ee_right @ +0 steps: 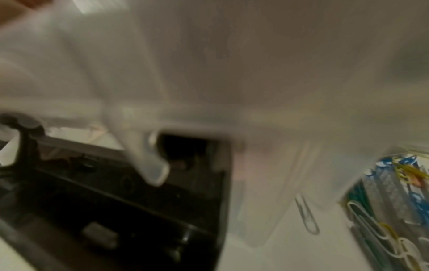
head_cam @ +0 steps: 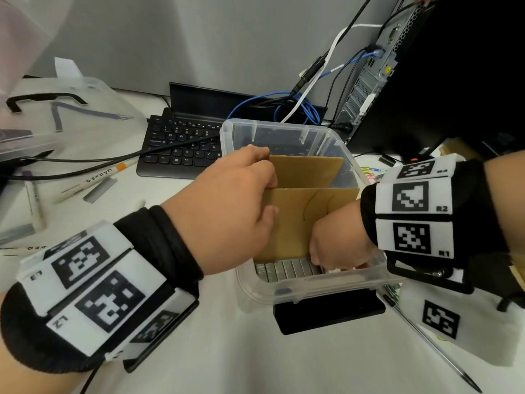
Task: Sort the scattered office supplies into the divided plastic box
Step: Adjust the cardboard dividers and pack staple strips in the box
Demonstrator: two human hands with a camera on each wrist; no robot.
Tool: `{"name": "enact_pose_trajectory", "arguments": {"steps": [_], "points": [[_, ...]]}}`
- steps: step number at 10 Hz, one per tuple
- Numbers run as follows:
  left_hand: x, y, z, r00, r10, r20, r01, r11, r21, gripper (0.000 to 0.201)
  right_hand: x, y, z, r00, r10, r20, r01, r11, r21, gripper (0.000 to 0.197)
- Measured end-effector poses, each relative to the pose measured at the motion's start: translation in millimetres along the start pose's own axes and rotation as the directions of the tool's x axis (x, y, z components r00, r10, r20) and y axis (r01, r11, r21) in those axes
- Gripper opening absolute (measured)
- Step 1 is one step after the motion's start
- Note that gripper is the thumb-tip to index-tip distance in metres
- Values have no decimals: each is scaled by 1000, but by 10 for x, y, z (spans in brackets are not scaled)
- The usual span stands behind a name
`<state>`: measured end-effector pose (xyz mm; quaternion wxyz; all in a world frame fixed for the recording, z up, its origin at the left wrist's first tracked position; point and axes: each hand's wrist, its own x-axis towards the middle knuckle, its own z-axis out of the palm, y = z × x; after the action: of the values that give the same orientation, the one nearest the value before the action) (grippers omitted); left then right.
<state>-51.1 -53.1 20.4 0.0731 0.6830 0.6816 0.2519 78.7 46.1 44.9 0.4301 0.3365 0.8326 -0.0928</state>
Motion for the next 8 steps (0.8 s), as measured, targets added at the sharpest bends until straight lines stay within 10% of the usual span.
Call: {"name": "enact_pose_trajectory", "arguments": {"steps": [2, 8], "points": [[-24, -14, 1, 1000, 6, -8, -6, 999, -43, 21, 42, 109, -20, 999, 27, -33, -23, 990, 138, 38], [-34, -11, 21, 999, 18, -46, -21, 998, -62, 34, 163, 150, 54, 999, 47, 0, -47, 987, 155, 17]]}}
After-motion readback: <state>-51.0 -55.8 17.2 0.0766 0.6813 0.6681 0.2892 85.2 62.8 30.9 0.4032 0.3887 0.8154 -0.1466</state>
